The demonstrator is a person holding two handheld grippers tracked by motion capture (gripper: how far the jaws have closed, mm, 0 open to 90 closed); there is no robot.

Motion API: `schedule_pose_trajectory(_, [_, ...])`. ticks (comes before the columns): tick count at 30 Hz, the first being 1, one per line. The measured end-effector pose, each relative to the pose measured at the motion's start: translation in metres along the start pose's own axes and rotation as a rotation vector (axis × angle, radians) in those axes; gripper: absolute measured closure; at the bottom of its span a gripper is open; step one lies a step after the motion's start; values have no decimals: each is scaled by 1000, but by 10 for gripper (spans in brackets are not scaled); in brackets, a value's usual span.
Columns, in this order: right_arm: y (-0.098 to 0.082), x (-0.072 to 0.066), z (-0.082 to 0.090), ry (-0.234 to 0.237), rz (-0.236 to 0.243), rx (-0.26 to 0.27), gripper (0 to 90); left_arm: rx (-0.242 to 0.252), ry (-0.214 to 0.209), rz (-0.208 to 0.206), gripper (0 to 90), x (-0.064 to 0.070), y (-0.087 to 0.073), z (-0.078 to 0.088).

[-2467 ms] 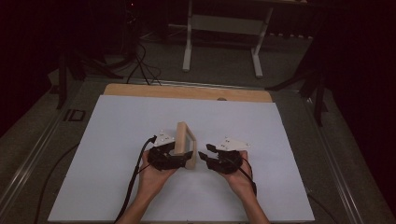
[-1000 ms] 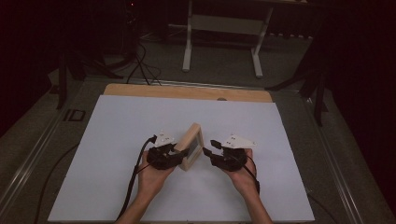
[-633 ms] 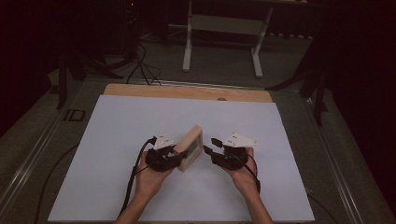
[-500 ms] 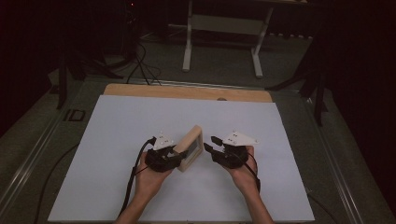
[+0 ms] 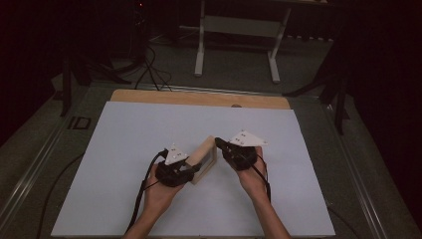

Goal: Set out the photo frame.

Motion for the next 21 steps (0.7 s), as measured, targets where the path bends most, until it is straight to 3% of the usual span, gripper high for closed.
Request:
schedule_pose_trajectory(11, [14,-10,-25,8,15,-22,898,6,-1,-9,600,1,-1,1])
schedule_pose_trajectory(17, [13,-10,-36,-20,47,-61,898,-3,-7,-47,598,5,-3,1])
schedule_pose_trajectory(21, [10,-6,-41,-24,46,-92,898,-2,-15,-51,597,4,-3,1])
Point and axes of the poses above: each handheld gripper's, and its own axes: z roughly backward along the jaws, y roughly out of its top, x roughly to its right, the point moved 6 cm from there along -z, roughly forward along the jaws, and after that the axes turned 14 degrees about -y, right-handed, at the moved point
